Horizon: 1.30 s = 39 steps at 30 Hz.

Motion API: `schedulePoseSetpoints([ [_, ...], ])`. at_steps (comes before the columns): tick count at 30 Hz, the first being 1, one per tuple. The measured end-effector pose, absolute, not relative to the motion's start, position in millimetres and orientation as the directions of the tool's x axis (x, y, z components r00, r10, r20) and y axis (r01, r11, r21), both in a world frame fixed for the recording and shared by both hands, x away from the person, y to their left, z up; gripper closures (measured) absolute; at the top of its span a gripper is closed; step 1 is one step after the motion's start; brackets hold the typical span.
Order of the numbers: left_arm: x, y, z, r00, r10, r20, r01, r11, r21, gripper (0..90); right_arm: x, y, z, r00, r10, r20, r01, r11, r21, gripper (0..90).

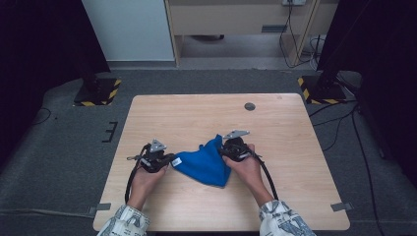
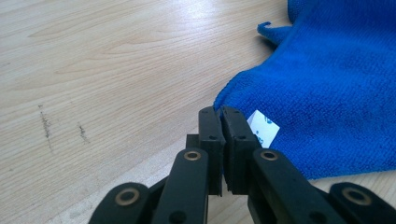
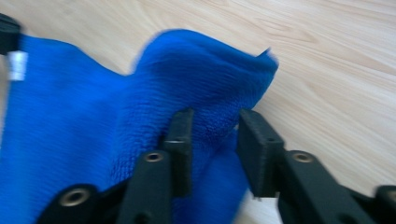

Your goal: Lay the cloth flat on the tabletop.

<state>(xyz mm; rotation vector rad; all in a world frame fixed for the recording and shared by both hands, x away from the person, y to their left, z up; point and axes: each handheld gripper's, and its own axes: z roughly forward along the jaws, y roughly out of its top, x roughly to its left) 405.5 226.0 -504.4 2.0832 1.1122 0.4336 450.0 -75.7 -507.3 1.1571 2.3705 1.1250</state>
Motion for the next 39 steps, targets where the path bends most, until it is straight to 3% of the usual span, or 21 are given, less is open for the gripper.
schedulePoseSetpoints([
  [6,405,226,-504,0.564,0.825,-0.039,0.579,-0.361,0.731,87.2,448,-65,-514,-0.663,0.744,0.084,0.526,0.384,0.759,45.3],
  [17,406,232,-504,0.547,0.836,-0.041,0.581,-0.343,0.738,87.2,449,-51,-522,-0.722,0.685,0.103,0.502,0.414,0.760,37.6],
  [27,407,236,-504,0.532,0.846,-0.033,0.595,-0.346,0.725,87.3,449,-62,-512,-0.703,0.701,0.121,0.515,0.383,0.767,40.6],
  [33,408,239,-505,0.524,0.851,-0.033,0.602,-0.343,0.721,87.3,449,-72,-512,-0.704,0.700,0.123,0.519,0.389,0.761,47.6],
  [39,409,239,-506,0.523,0.852,-0.033,0.602,-0.342,0.721,87.3,451,-76,-522,-0.688,0.722,0.075,0.528,0.427,0.734,50.0],
])
